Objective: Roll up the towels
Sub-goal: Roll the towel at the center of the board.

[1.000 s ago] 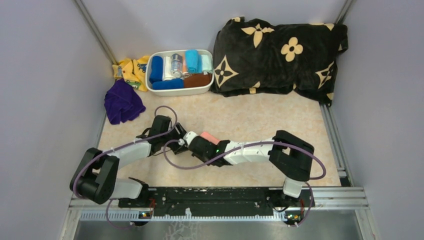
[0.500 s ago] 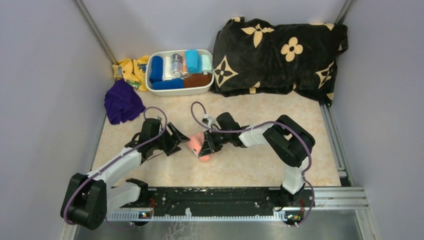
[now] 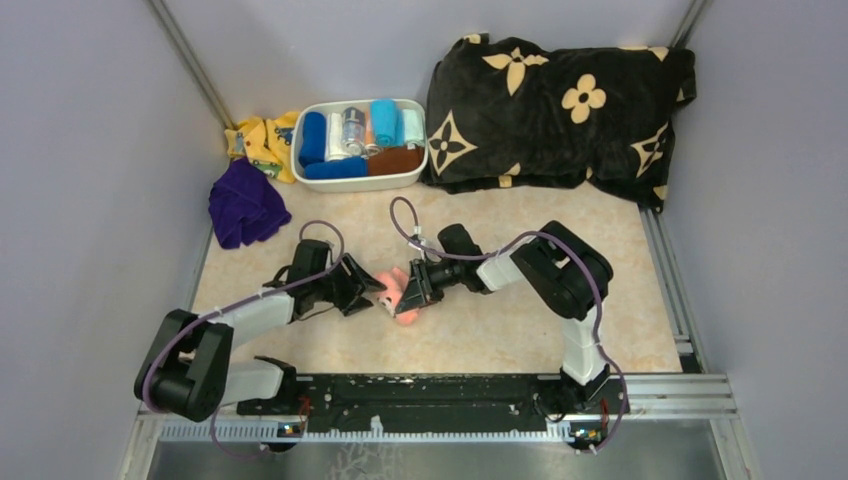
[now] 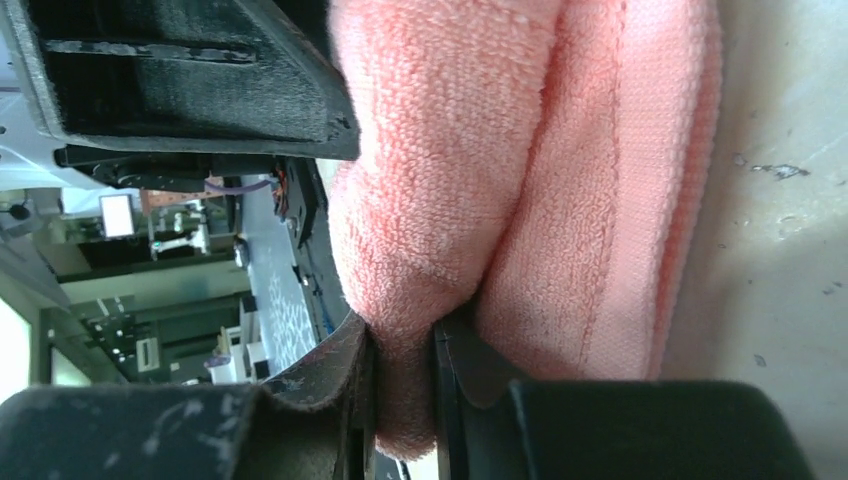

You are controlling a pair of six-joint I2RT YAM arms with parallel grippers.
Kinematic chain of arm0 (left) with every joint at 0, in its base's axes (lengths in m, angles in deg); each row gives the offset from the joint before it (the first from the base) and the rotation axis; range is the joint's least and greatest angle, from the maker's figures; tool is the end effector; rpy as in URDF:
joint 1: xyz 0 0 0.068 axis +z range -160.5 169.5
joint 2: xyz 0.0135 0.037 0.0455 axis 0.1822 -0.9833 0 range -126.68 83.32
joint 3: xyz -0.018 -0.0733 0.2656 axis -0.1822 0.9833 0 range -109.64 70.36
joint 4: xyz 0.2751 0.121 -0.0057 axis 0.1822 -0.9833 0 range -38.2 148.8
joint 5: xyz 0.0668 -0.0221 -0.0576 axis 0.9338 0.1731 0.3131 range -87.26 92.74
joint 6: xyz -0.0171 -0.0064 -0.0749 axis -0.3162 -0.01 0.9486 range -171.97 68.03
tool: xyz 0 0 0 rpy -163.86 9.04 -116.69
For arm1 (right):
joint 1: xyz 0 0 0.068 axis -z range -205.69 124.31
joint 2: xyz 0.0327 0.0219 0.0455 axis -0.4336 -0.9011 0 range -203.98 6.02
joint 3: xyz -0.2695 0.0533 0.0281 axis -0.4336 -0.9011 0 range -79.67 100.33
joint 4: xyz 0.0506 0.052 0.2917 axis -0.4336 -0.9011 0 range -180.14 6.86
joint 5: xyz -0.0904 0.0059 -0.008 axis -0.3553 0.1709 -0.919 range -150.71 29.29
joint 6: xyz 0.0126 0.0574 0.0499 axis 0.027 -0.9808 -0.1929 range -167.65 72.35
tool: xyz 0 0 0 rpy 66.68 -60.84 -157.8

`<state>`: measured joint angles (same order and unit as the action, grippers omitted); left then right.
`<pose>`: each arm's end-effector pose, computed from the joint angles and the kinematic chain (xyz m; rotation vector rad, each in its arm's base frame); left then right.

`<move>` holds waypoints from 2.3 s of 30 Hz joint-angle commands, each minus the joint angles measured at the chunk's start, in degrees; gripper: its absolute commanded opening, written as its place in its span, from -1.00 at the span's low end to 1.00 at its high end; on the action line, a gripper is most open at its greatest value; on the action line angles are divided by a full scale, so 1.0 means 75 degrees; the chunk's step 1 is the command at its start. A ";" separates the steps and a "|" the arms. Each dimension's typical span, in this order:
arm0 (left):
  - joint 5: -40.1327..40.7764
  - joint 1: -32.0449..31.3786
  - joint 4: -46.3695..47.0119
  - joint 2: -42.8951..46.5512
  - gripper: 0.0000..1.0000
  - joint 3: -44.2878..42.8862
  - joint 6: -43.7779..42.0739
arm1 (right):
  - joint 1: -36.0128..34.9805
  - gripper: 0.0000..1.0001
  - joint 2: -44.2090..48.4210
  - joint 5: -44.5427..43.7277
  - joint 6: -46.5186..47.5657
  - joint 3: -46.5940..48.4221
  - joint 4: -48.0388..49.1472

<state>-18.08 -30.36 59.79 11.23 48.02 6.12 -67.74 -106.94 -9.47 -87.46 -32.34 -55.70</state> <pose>0.2346 -0.1095 0.0865 -0.6882 2.5404 -0.9965 0.2536 0.2976 0.0524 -0.6258 2.4693 1.6882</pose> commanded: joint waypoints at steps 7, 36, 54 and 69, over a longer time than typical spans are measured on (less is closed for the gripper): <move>0.0597 -0.0012 -0.0207 -0.0495 0.18 0.0305 0.0078 | -0.0334 -0.23 0.2139 -0.3239 0.2553 0.0709 -0.4265; 0.0734 0.0071 -0.0320 -0.0759 0.23 0.0205 0.0101 | -0.3662 0.06 0.1737 -0.9074 0.6259 0.0883 -0.4351; -0.0065 0.0509 -0.0355 -0.2753 0.25 -0.1575 -0.2033 | -0.2822 -0.35 0.0705 -0.7927 0.6174 0.1483 -0.5040; 0.0201 0.0527 -0.0351 0.0026 0.60 -0.0828 -0.1345 | -0.1480 -1.00 0.0447 -0.3748 0.3221 0.1722 -0.4193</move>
<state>-19.65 -26.71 59.60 5.15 39.58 -5.22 -80.85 -98.88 -54.19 -52.29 -16.99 -86.97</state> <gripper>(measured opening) 0.792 0.106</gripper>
